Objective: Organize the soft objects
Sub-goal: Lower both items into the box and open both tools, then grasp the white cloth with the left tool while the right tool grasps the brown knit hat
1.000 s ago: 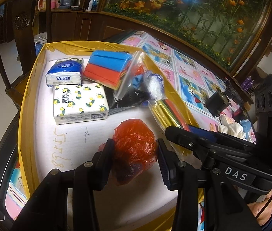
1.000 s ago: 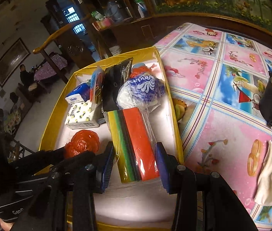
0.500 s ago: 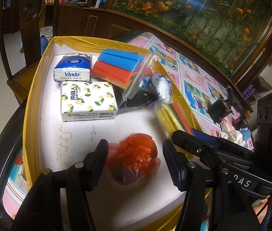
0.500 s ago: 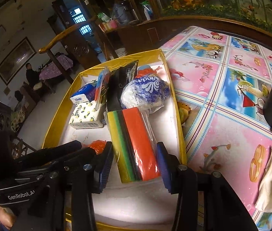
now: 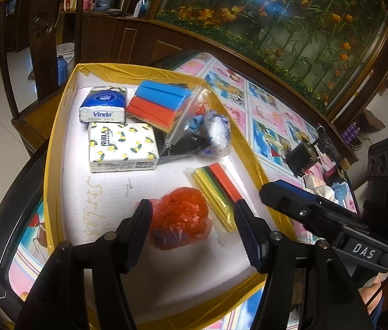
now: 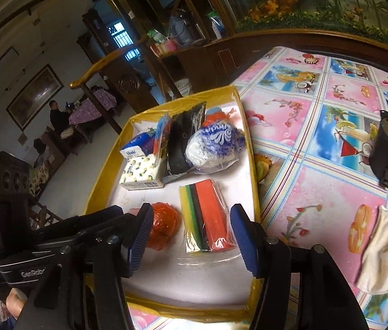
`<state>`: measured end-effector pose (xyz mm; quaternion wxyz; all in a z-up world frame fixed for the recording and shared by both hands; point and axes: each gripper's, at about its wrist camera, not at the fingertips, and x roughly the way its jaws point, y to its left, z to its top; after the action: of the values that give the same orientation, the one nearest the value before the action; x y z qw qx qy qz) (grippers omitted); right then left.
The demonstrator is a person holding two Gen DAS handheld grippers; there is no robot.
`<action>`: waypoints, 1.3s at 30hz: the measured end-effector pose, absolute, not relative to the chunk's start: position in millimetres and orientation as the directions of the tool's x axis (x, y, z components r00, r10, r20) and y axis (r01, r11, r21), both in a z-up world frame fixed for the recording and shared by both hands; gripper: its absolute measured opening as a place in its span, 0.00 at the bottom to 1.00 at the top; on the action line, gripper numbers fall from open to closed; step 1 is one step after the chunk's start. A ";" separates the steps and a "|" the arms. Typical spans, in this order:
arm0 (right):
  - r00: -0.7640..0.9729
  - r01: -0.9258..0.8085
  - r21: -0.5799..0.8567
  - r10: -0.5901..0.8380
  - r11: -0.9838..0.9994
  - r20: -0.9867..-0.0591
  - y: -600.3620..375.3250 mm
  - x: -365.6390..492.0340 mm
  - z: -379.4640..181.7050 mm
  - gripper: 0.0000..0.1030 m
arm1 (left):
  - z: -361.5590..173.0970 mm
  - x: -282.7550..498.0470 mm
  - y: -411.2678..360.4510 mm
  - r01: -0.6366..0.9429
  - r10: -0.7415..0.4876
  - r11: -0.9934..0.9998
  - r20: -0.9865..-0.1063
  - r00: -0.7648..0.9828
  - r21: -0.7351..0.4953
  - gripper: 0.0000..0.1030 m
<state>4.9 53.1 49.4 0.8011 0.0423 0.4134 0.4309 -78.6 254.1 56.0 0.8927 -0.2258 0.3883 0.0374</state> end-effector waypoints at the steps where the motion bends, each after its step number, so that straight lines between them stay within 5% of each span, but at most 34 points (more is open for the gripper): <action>1: 0.294 -0.652 0.431 0.732 0.624 -0.614 44.9 5.0 52.1 0.62 | 57.7 -78.6 250.9 -0.237 -0.110 0.897 -0.709 0.697 -0.372 0.59; 21: 0.613 -0.292 0.553 0.596 0.780 -0.518 -227.1 26.9 51.4 0.72 | 82.2 -18.6 90.7 0.088 -0.339 0.928 -0.728 0.596 -0.361 0.75; 35: 0.633 -0.260 0.600 0.603 0.757 -0.486 -241.8 24.7 52.9 0.72 | 40.0 62.0 32.5 0.104 -0.371 0.923 -0.778 0.508 -0.372 0.75; 36: 0.642 -0.249 0.596 0.591 0.763 -0.488 -243.3 24.9 52.5 0.72 | 34.7 65.7 30.7 0.101 -0.362 0.926 -0.785 0.502 -0.362 0.74; 37: 0.650 -0.237 0.593 0.579 0.770 -0.492 -245.6 25.4 52.0 0.73 | 29.7 67.5 30.3 0.094 -0.354 0.929 -0.789 0.502 -0.357 0.61; 38: 0.655 -0.227 0.592 0.571 0.773 -0.495 -247.6 25.7 51.3 0.75 | 25.3 68.2 30.0 0.093 -0.356 0.929 -0.793 0.495 -0.360 0.37; 39: 0.659 -0.212 0.593 0.562 0.777 -0.500 -249.9 26.5 49.6 0.76 | 20.2 68.4 29.6 0.099 -0.370 0.924 -0.795 0.481 -0.370 0.26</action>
<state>26.5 -249.9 49.6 0.8756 0.2507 0.3486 0.2211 68.4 29.6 20.2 0.8492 -0.1382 0.4906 -0.1380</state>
